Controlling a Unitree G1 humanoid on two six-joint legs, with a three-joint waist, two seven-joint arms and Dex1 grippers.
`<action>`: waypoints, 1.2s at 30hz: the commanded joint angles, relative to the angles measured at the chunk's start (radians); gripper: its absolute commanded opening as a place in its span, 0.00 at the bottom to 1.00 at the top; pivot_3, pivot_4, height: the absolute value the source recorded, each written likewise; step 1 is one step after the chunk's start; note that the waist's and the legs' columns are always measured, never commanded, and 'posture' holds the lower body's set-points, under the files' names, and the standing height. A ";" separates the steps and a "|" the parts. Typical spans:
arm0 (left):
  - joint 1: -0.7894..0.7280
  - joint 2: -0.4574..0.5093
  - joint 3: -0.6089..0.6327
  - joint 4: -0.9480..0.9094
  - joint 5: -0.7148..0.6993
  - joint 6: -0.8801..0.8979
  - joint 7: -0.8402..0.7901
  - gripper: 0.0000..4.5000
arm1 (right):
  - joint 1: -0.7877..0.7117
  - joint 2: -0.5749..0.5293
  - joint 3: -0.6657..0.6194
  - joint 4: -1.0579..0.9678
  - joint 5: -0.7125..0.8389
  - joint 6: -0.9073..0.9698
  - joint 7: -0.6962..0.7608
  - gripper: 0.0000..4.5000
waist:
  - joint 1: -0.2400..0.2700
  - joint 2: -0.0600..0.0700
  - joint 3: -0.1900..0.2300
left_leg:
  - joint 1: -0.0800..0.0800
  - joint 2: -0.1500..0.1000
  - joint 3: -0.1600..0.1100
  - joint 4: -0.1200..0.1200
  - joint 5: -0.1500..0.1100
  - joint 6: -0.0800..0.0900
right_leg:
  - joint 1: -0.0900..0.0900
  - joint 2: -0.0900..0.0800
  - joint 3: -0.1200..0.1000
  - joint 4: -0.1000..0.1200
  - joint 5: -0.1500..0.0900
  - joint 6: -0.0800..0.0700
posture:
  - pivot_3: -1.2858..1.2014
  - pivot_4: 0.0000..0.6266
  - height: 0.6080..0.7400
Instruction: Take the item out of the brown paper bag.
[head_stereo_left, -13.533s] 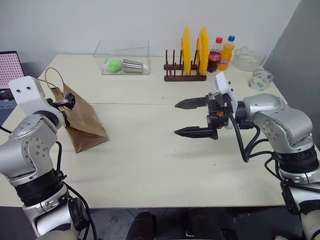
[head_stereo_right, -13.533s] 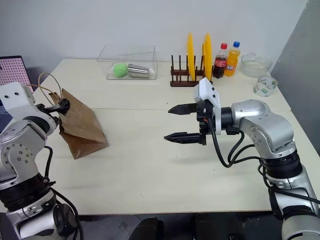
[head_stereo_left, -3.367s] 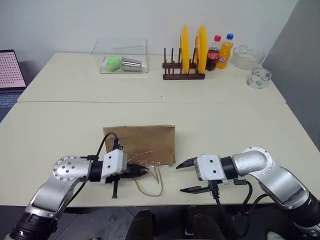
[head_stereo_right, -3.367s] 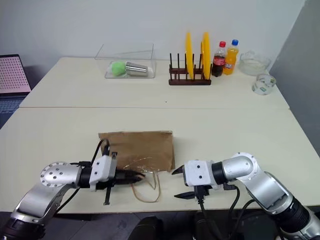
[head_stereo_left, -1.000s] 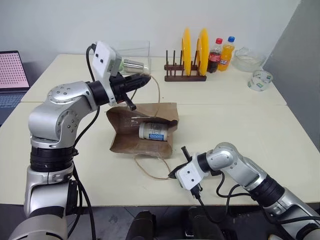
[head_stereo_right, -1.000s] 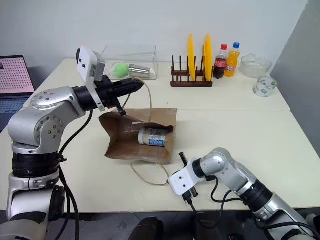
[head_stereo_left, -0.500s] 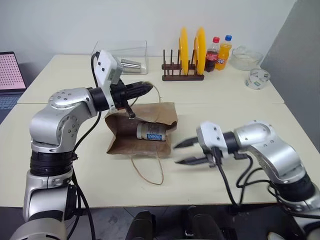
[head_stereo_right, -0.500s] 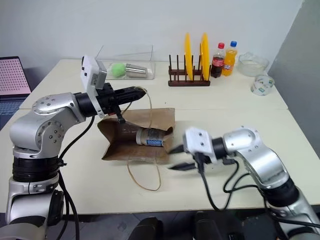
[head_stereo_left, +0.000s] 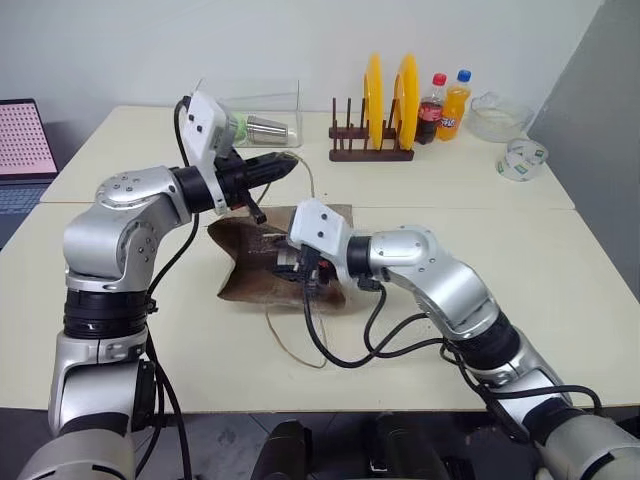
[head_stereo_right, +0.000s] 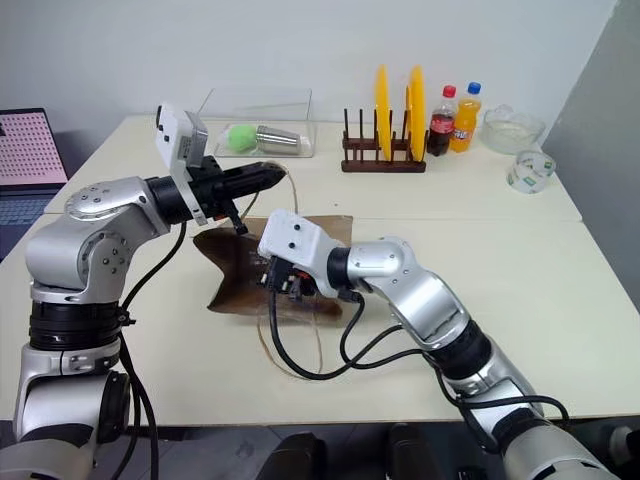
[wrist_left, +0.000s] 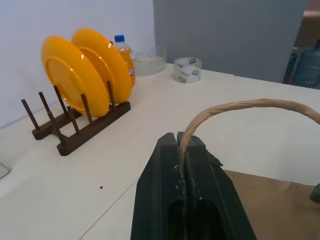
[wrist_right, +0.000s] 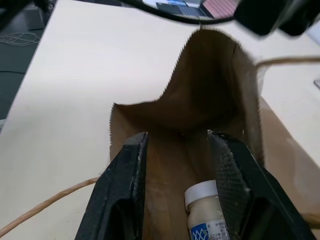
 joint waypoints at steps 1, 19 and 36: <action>-0.033 0.003 0.009 -0.007 0.006 -0.029 -0.006 0.00 | -0.018 0.031 0.043 0.032 -0.052 -0.022 -0.044 0.52 | -0.001 0.000 0.000 | 0.000 0.000 0.000 0.000 0.000 0.000 | 0.000 0.000 0.000 0.000 0.000 0.000 | 0.52 0.24 1.00; -0.013 -0.010 0.014 -0.036 0.001 -0.029 0.004 0.00 | -0.060 -0.100 0.238 0.225 -0.455 -0.249 -0.031 0.87 | -0.006 0.000 0.000 | 0.000 0.000 0.000 -0.001 0.000 0.000 | -0.001 0.000 0.000 0.000 -0.002 0.004 | 0.52 0.24 1.00; -0.010 -0.017 0.008 -0.027 0.014 -0.038 0.007 0.00 | -0.080 -0.062 0.209 0.334 -0.543 -0.367 0.034 0.67 | -0.012 0.000 0.000 | 0.000 0.000 0.000 0.000 0.000 0.000 | 0.000 0.000 0.000 0.000 -0.002 0.004 | 0.52 0.24 1.00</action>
